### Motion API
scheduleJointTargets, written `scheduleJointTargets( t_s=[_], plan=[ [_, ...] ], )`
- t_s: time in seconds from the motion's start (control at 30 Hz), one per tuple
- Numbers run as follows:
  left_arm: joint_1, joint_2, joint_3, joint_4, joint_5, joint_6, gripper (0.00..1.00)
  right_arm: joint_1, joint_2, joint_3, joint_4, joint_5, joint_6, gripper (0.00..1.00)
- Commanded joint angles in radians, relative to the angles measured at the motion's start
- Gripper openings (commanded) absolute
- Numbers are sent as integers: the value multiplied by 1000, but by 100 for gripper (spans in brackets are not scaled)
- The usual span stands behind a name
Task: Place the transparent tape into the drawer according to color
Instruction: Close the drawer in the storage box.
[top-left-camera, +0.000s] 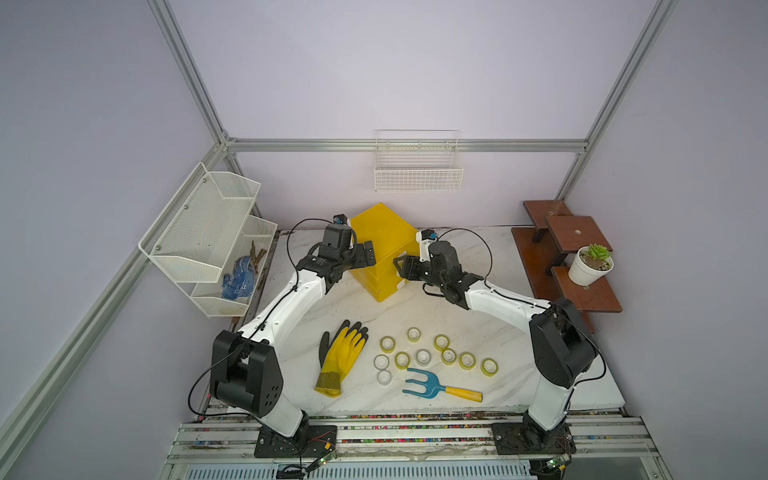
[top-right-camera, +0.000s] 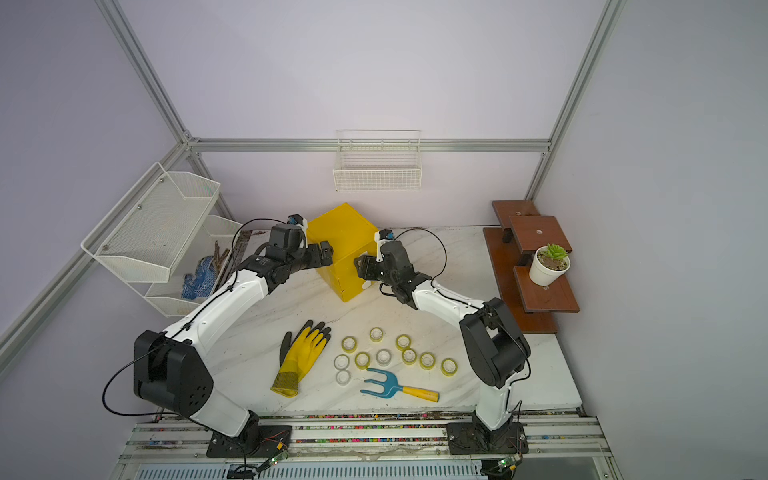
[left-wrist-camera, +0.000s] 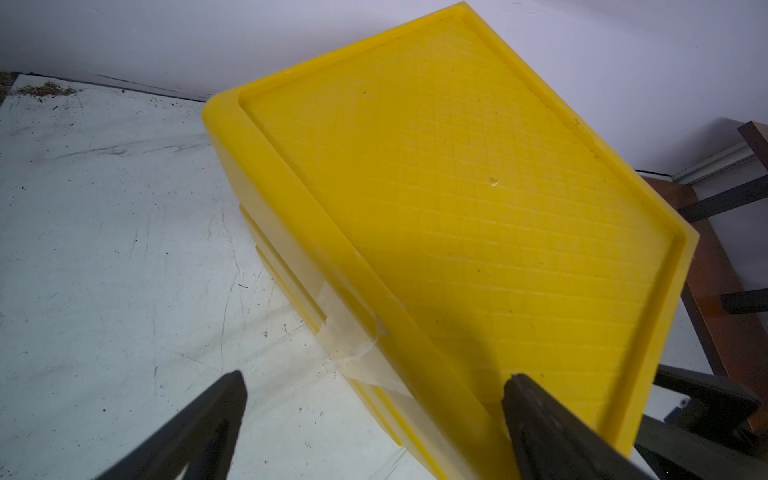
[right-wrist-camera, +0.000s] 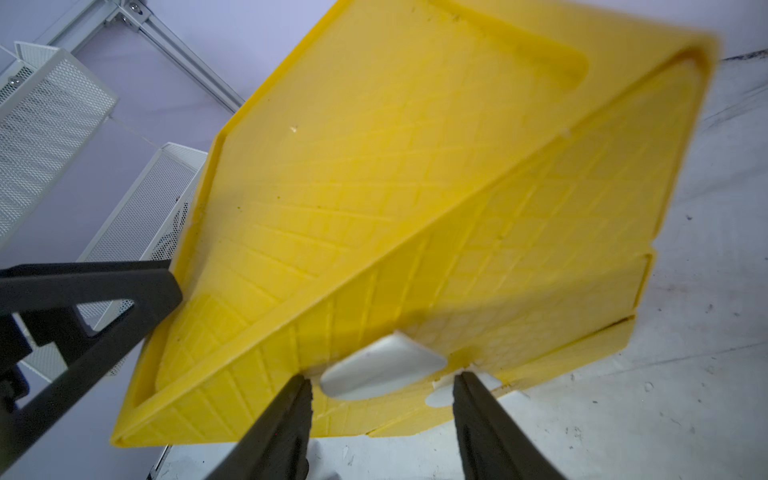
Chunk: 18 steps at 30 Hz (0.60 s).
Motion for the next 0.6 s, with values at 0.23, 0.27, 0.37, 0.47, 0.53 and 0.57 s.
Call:
scheduleJointTargets(
  t_s=[0.23,0.27,0.37,0.47,0.53,0.57],
  plan=[
    [11,-63,-42,-2,17,40,100,7,-151,-231,170,5,119,65],
    [13,-64,-48,7,22,41,100,6,-156,-266,215,-10,164,65],
    [20,-61,-65,31,44,44,100,1,-117,-331,390,-77,316,70],
    [23,-51,-75,35,54,43,100,0,-50,-339,530,-115,448,70],
    [26,-50,-82,36,50,38,100,-6,-9,-344,606,-124,527,70],
    [27,-50,-87,38,47,36,100,-9,11,-346,639,-125,563,70]
  ],
)
